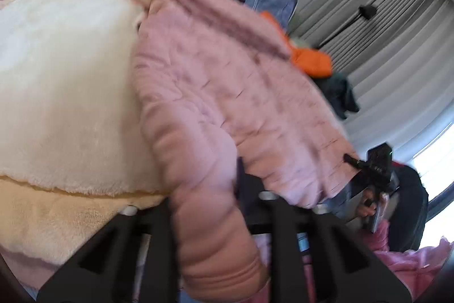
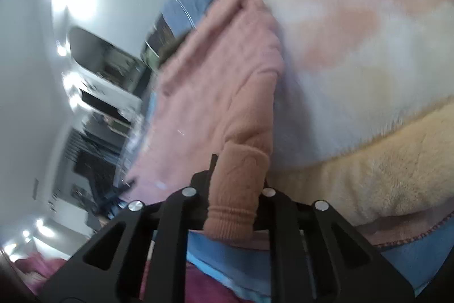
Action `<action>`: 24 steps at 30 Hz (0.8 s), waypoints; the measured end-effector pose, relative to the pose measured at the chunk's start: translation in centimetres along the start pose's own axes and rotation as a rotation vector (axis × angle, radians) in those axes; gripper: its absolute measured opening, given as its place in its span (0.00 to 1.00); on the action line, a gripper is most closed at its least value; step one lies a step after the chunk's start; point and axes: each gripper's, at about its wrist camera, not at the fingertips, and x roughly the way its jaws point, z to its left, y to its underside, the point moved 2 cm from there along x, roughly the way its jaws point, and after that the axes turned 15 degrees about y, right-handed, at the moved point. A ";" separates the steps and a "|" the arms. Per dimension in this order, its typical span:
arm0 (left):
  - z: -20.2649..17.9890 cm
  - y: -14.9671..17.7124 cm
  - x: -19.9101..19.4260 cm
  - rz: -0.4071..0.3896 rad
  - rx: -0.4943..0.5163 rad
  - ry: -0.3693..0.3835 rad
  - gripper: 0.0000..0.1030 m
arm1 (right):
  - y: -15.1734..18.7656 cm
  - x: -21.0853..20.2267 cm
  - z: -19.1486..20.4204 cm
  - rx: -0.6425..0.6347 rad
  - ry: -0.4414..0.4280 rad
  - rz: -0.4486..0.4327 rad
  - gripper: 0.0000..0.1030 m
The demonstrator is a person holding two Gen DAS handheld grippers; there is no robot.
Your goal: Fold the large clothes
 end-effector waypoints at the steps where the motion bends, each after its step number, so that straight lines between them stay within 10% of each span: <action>1: -1.2 -0.5 -0.7 -0.029 0.033 -0.001 0.10 | -0.4 -0.9 0.4 0.007 -0.030 -0.025 0.11; 12: -14.8 -4.3 -9.4 -0.292 0.416 0.015 0.09 | -3.0 -14.1 8.0 -0.112 -0.223 -0.421 0.10; 16: -16.1 -3.8 -11.4 -0.303 0.384 0.053 0.12 | -1.6 -17.0 8.8 -0.127 -0.172 -0.467 0.11; 24: -9.1 -8.1 -5.2 -0.168 0.135 -0.021 0.13 | -6.5 -9.2 5.4 0.040 -0.092 -0.313 0.11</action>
